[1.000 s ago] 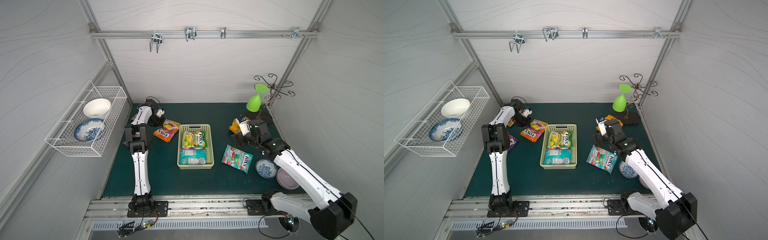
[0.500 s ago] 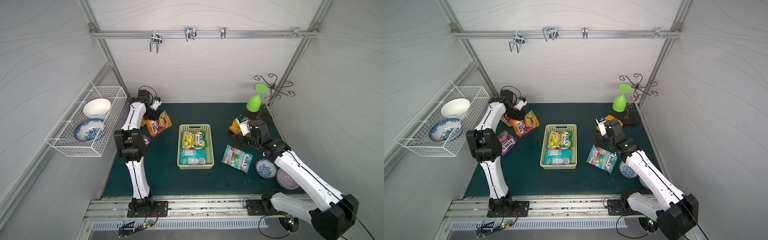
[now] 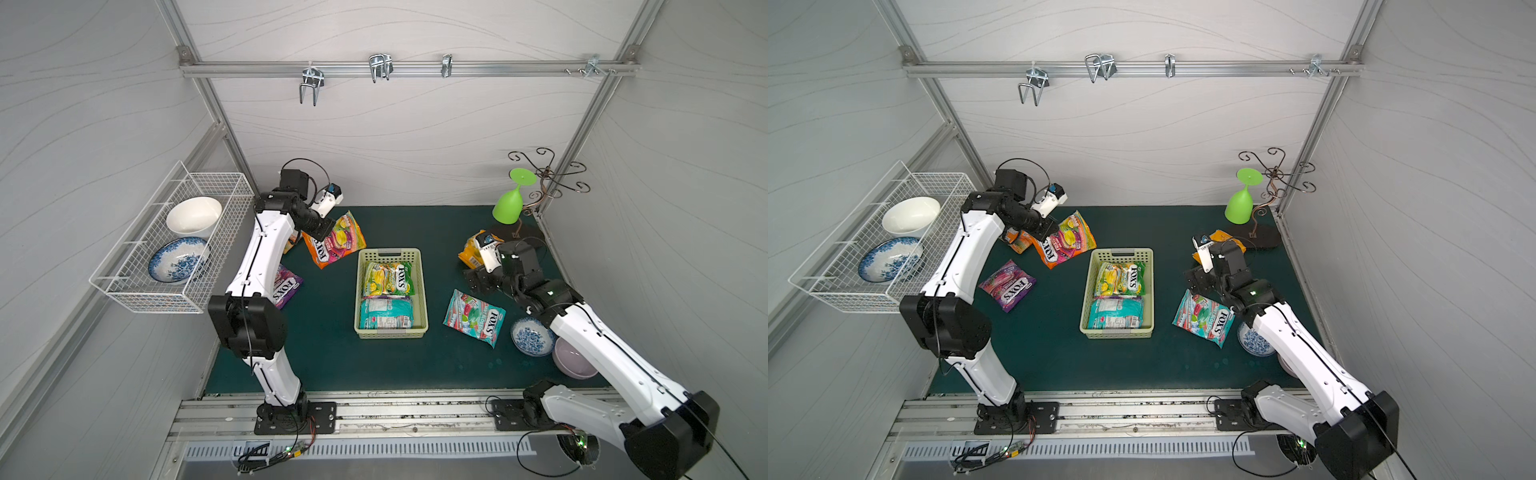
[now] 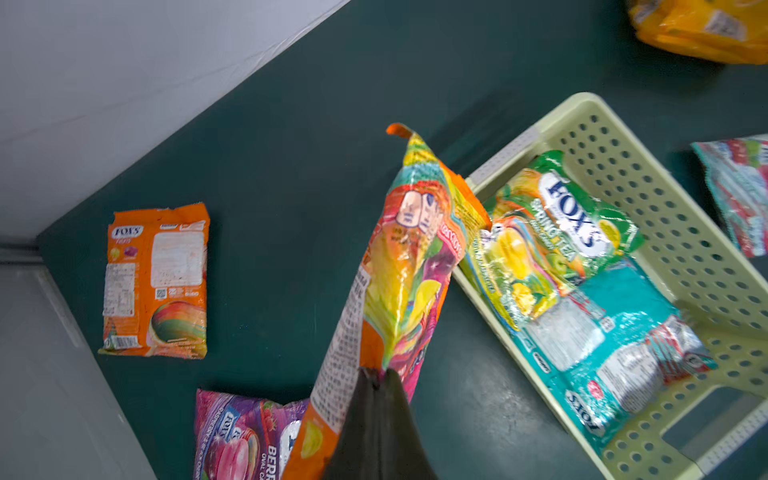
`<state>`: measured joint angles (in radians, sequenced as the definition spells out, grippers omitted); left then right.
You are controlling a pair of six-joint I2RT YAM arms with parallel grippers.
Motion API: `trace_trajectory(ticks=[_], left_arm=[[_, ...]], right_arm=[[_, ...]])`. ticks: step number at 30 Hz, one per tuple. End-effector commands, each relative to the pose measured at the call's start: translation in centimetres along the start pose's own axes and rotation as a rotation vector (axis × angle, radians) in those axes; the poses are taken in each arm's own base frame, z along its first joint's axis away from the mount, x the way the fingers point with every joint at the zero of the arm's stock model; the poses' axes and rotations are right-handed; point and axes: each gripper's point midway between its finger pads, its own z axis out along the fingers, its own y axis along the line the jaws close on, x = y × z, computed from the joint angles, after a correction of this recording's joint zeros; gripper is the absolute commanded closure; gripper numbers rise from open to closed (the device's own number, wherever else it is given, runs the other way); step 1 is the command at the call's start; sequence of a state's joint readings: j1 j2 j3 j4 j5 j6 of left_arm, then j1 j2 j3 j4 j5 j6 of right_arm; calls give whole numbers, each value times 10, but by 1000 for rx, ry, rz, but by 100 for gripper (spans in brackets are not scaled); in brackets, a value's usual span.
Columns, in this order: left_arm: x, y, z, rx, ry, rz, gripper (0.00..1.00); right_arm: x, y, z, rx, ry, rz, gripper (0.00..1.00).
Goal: Put the candies in the basket
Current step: Pick up the candy at the center of the board, then place the candy in the basket.
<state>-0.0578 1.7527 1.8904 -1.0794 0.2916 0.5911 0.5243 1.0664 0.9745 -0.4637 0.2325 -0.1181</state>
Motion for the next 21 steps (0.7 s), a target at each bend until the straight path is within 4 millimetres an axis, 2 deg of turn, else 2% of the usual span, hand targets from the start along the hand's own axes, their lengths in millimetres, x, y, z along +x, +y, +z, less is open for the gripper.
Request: trace_trajectory(ticks=[1,4,8,9,12,21], left_arm=[[-14,-38,-26,71,-63,92,100],[-14,-68,-35,132,-69,151,100],[-17,-98,-42,176,-94,214,100],[-11,-106,-38,199,-76,216,100],[-11,-126,-40,248,-83,244,100],[-4,-169,-24,337,-53,308,100]], right_arm=[[-5,-3,-6,23,-31,-7,1],[-5,-5,-6,33,-28,-1,1],[-5,-4,-6,28,-35,-2,1],[-4,-6,-6,41,-29,-8,1],[-4,-8,-7,49,-30,1,1],[-4,-7,-6,45,-37,5,1]])
